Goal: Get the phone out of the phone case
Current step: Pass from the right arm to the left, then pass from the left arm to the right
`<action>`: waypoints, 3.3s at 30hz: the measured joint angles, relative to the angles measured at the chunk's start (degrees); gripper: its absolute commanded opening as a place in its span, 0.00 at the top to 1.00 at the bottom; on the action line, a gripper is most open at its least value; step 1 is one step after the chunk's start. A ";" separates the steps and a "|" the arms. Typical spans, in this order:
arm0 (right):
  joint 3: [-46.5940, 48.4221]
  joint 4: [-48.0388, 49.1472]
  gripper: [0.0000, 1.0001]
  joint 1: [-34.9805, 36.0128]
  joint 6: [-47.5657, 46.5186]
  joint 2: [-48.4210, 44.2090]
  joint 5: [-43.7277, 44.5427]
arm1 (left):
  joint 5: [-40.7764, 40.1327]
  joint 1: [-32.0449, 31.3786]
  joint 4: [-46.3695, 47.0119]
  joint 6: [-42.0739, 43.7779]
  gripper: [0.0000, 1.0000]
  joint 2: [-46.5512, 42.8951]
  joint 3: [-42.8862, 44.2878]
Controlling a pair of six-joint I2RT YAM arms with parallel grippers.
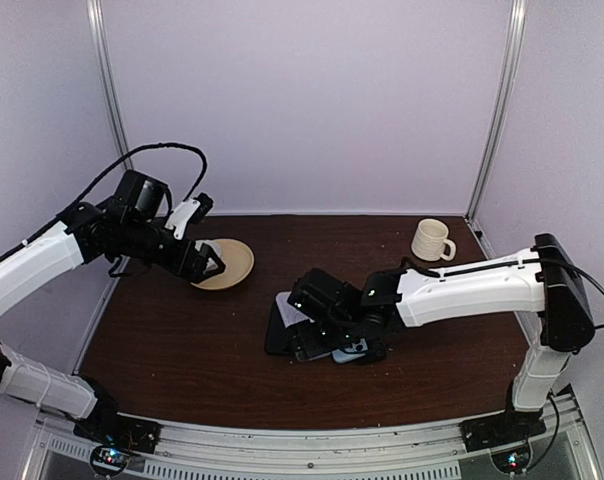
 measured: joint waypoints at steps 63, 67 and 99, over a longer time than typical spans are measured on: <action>17.88 -24.35 0.41 -3.19 -32.96 -1.22 -47.84 | 27.04 -16.26 14.86 71.78 0.62 -12.02 -21.94; 17.90 -24.35 0.41 -2.80 -32.94 -1.22 -47.93 | 26.51 -16.44 14.80 71.91 0.80 -11.65 -21.97; -9.88 -4.57 0.01 -7.65 -25.55 -29.99 -25.94 | 16.98 -17.05 17.62 63.67 1.00 -9.49 -21.22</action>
